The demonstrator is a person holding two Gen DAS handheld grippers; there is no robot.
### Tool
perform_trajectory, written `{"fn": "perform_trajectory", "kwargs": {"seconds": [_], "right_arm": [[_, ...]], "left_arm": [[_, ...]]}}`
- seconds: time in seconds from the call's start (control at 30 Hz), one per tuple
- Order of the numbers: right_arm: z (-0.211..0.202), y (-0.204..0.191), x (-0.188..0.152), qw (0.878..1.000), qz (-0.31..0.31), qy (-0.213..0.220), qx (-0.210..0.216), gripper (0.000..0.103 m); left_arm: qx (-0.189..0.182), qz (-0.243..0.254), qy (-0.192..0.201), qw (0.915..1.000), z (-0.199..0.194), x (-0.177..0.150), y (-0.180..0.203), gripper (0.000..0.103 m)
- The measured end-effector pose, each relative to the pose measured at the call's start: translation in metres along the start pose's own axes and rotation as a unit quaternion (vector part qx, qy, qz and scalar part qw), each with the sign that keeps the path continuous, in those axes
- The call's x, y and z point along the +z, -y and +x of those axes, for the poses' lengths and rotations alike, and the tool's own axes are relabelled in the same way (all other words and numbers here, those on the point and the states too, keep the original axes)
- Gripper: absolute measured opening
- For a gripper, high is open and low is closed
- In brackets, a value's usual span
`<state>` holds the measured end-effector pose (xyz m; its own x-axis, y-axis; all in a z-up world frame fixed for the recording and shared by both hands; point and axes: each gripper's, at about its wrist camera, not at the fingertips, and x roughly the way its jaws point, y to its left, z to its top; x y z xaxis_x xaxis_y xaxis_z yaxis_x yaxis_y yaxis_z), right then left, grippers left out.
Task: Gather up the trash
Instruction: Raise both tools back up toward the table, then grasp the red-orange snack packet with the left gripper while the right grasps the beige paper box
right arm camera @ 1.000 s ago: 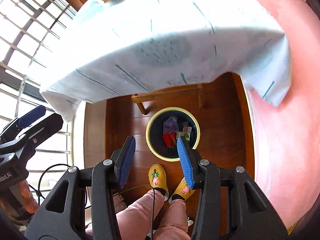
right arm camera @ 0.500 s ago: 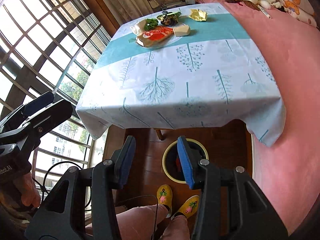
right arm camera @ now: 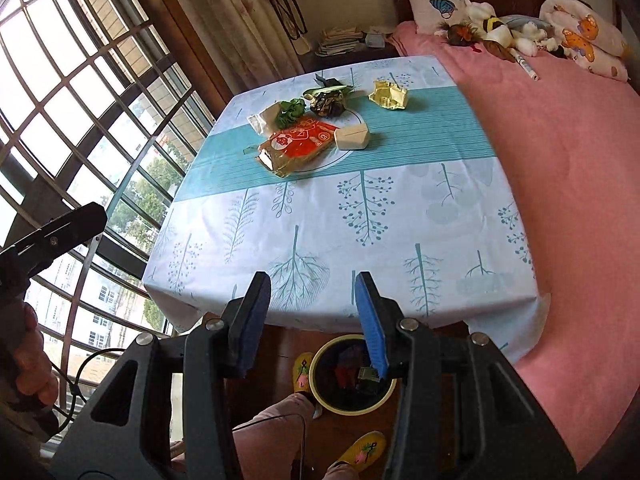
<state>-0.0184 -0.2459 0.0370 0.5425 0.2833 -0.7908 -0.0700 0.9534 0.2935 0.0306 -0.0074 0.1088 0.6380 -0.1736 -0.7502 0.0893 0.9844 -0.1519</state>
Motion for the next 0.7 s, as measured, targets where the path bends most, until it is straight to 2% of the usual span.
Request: {"fn": "perform_trajectory", "kwargs": {"seconds": [0.13,0.23,0.33,0.4,0.53,0.7], "right_arm": [[0.025,0.007,0.033,1.0,0.012,0.005,-0.015,0.04],[0.054,0.011,0.061,0.999,0.029,0.005,-0.029,0.041],[0.087,0.018,0.088,0.997,0.06,0.004,-0.048,0.048],[0.111,0.022,0.105,0.995,0.083,0.0,-0.055,0.05],[0.161,0.027,0.131,0.991,0.112,-0.012,-0.078,0.059],[0.22,0.036,0.153,0.985,0.137,-0.027,-0.1,0.067]], "left_arm": [[-0.002,0.001,-0.016,0.9999,0.052,0.041,-0.025,0.089],[-0.018,0.012,-0.046,0.9987,0.102,0.077,-0.042,0.089],[-0.031,0.035,-0.08,0.9957,0.158,0.11,-0.053,0.089],[-0.035,0.05,-0.099,0.9932,0.199,0.128,-0.058,0.089],[-0.048,0.067,-0.148,0.9855,0.281,0.15,-0.071,0.089],[-0.072,0.05,-0.21,0.9738,0.369,0.157,-0.082,0.089]]}}
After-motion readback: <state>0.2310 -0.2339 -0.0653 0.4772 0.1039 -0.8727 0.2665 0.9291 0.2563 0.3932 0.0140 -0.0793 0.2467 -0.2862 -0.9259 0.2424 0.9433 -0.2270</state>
